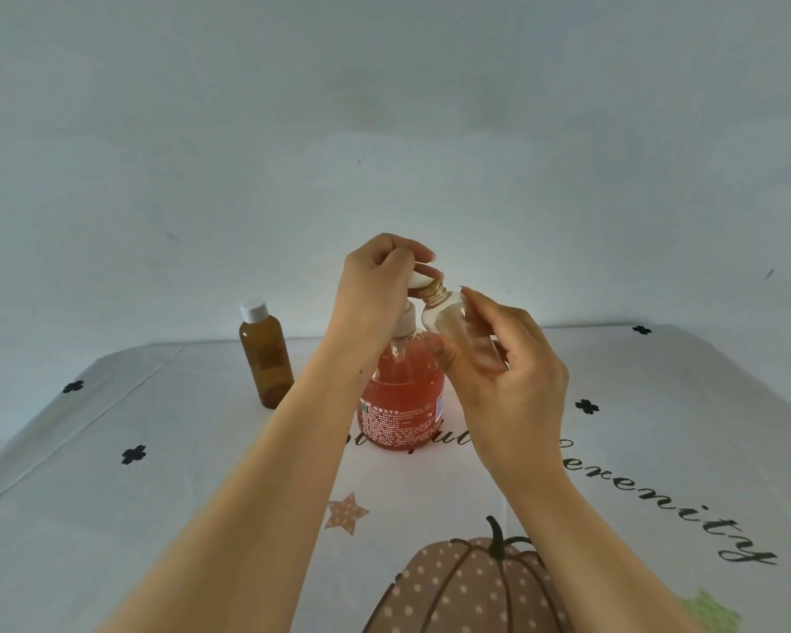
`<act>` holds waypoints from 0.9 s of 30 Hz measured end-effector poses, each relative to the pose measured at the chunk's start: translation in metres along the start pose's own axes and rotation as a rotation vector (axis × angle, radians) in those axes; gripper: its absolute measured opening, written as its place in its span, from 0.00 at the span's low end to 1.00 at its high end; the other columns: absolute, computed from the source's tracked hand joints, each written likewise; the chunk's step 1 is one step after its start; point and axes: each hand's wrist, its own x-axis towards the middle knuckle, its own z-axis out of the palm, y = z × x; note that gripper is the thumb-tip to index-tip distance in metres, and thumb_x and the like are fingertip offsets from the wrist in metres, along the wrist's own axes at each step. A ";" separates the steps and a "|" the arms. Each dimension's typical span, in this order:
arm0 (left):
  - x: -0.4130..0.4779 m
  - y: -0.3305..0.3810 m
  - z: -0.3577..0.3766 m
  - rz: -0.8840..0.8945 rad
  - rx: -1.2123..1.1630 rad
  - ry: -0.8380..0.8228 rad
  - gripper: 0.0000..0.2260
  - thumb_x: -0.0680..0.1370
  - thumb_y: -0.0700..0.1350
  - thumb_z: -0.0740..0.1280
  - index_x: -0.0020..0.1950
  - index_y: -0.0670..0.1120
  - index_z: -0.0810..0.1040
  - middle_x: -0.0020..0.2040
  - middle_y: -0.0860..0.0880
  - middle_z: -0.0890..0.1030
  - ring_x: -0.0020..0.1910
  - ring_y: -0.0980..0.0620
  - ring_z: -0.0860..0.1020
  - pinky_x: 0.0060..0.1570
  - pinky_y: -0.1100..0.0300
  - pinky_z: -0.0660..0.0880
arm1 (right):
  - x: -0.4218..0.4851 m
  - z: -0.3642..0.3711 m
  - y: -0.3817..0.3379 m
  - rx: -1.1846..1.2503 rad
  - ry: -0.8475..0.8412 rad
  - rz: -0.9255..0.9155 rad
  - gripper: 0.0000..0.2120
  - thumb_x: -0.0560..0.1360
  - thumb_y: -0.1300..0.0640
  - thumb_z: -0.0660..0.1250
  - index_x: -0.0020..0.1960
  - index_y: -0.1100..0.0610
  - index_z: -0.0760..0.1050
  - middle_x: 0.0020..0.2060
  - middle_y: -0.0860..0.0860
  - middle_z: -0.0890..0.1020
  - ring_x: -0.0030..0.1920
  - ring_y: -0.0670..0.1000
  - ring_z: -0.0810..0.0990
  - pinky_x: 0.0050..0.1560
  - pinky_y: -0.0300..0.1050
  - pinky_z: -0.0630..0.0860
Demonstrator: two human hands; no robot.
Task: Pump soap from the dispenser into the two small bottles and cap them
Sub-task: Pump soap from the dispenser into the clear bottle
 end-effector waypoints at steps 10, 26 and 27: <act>0.003 -0.001 0.000 0.003 0.053 -0.047 0.13 0.76 0.36 0.56 0.43 0.42 0.80 0.43 0.42 0.84 0.35 0.51 0.81 0.38 0.57 0.76 | 0.000 0.001 0.001 -0.008 0.005 -0.016 0.24 0.72 0.47 0.75 0.65 0.54 0.78 0.53 0.44 0.81 0.55 0.40 0.79 0.54 0.26 0.72; 0.005 -0.001 0.002 0.033 0.080 0.001 0.13 0.73 0.36 0.56 0.39 0.42 0.80 0.41 0.45 0.84 0.34 0.55 0.80 0.40 0.58 0.75 | 0.000 0.001 0.001 -0.016 0.039 -0.027 0.24 0.71 0.52 0.77 0.65 0.54 0.78 0.53 0.45 0.81 0.54 0.44 0.80 0.54 0.33 0.76; 0.004 0.000 0.002 0.034 0.078 0.005 0.13 0.73 0.36 0.56 0.40 0.42 0.80 0.41 0.45 0.84 0.34 0.55 0.79 0.40 0.58 0.75 | 0.000 0.001 0.001 -0.012 0.043 -0.038 0.24 0.71 0.52 0.77 0.65 0.55 0.78 0.53 0.46 0.81 0.54 0.44 0.80 0.54 0.33 0.76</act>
